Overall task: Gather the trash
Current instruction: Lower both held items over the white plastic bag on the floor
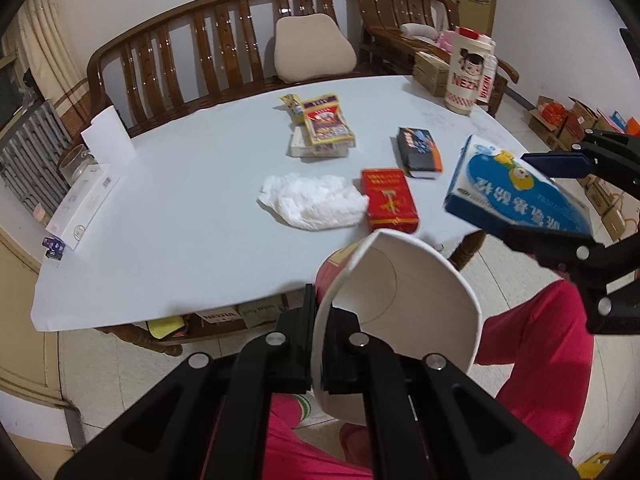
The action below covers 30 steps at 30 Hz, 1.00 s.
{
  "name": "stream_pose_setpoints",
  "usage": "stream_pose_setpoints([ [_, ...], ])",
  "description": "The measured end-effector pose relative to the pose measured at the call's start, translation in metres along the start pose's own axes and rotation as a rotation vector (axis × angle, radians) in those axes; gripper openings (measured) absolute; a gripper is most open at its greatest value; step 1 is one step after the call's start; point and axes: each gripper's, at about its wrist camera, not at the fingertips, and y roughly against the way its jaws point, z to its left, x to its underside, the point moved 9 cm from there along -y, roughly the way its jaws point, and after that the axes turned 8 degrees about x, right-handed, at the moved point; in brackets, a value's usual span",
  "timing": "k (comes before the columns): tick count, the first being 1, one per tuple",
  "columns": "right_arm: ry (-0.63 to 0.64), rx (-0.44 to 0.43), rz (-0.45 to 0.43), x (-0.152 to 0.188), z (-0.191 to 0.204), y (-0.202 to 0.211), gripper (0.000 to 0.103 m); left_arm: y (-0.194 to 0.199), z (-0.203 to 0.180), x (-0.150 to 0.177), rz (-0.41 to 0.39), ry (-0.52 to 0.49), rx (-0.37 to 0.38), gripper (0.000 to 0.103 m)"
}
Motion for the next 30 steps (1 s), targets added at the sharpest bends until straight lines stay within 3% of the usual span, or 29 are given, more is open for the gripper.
stream_pose_setpoints([
  [16,-0.035,-0.019,0.068,0.069,0.037,-0.015,0.061,-0.043,-0.034,0.062,0.103,0.001,0.068,0.003],
  [30,-0.07,-0.013,0.143,0.108,0.044,-0.053,0.061,-0.085,-0.046,0.091,0.173,-0.015,0.089,0.003],
])
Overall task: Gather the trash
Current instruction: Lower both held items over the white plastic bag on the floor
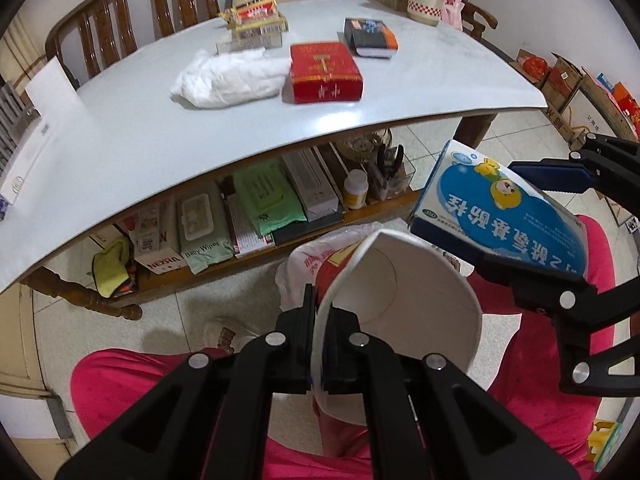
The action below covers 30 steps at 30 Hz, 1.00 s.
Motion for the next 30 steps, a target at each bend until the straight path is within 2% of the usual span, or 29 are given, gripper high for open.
stream_pose_setpoints([
  [14,-0.049,-0.022,0.074,0.014,-0.006,-0.059,0.061,-0.055,0.0,0.007,0.094,-0.002,0.013,0.003],
  [30,-0.13,-0.051,0.186,0.042,-0.018,-0.137,0.061,-0.13,0.003,0.021,0.227,0.049,0.08,0.003],
])
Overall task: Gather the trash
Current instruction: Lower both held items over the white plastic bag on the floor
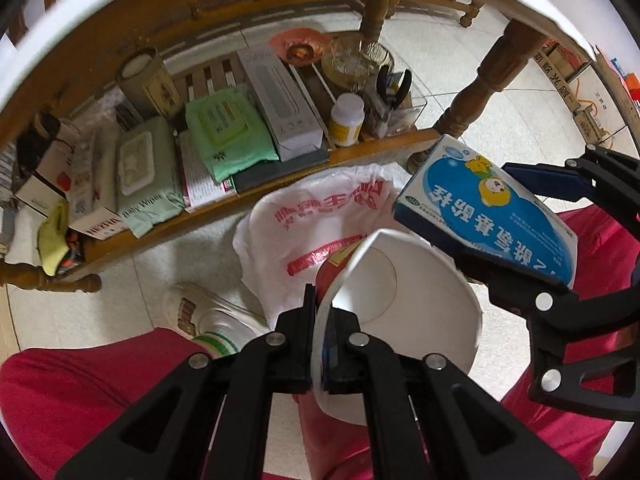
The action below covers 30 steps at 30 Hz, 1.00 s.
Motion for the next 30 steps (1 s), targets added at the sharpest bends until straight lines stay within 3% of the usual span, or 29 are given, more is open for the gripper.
stream_pose_setpoints([
  [13,-0.046,-0.022,0.116,0.01,-0.006,-0.076,0.061,-0.067,0.017,-0.004,0.12,0.066,0.044,0.003],
  [28,-0.028,-0.057,0.231,0.02,0.0,-0.137,0.061,-0.134,0.043,0.0,0.267,0.137,0.029,0.003],
  [30,-0.019,-0.055,0.242,0.02,0.0,-0.142,0.066,-0.136,0.046,-0.001,0.281,0.147,0.02,0.009],
])
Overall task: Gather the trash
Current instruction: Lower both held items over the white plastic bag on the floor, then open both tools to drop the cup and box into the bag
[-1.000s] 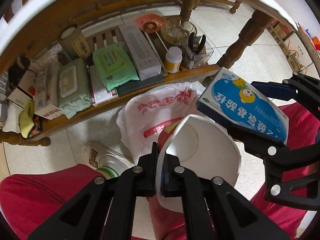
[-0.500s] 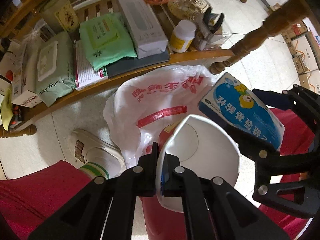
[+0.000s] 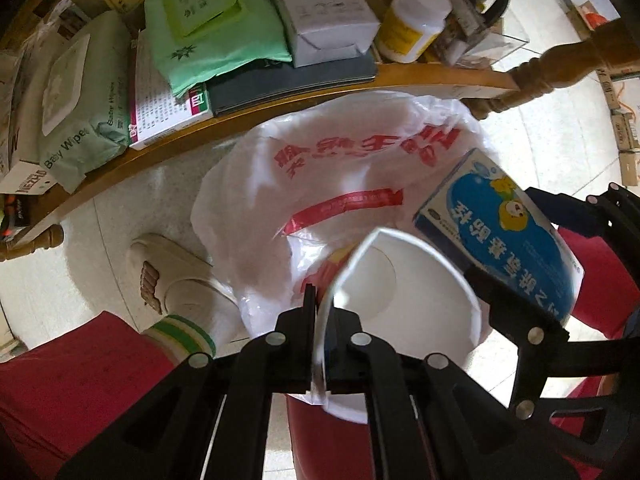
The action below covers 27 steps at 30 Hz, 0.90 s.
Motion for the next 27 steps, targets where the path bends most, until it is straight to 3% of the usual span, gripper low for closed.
stream_pose_setpoints([
  [1,0.003,0.008,0.001,-0.001,-0.002,-0.002,0.071,-0.001,0.002,0.0,0.009,0.004,-0.001,0.014],
  [2,0.002,0.014,-0.003,-0.002,-0.002,-0.002,0.079,-0.002,0.005,-0.001,0.018,0.012,-0.011,0.032],
  [3,0.001,0.014,-0.006,-0.002,-0.003,-0.002,0.08,-0.002,0.008,-0.002,0.016,0.015,-0.029,0.047],
  [5,-0.003,0.01,-0.002,-0.002,-0.004,-0.004,0.08,0.0,0.012,-0.004,0.004,0.011,-0.046,0.053],
  [20,-0.008,0.003,-0.02,-0.003,-0.003,0.005,0.08,0.013,0.011,-0.002,-0.029,0.01,-0.059,0.057],
  [27,-0.028,-0.002,-0.065,0.0,-0.001,0.032,0.08,0.037,0.008,0.005,-0.075,-0.011,-0.079,0.066],
])
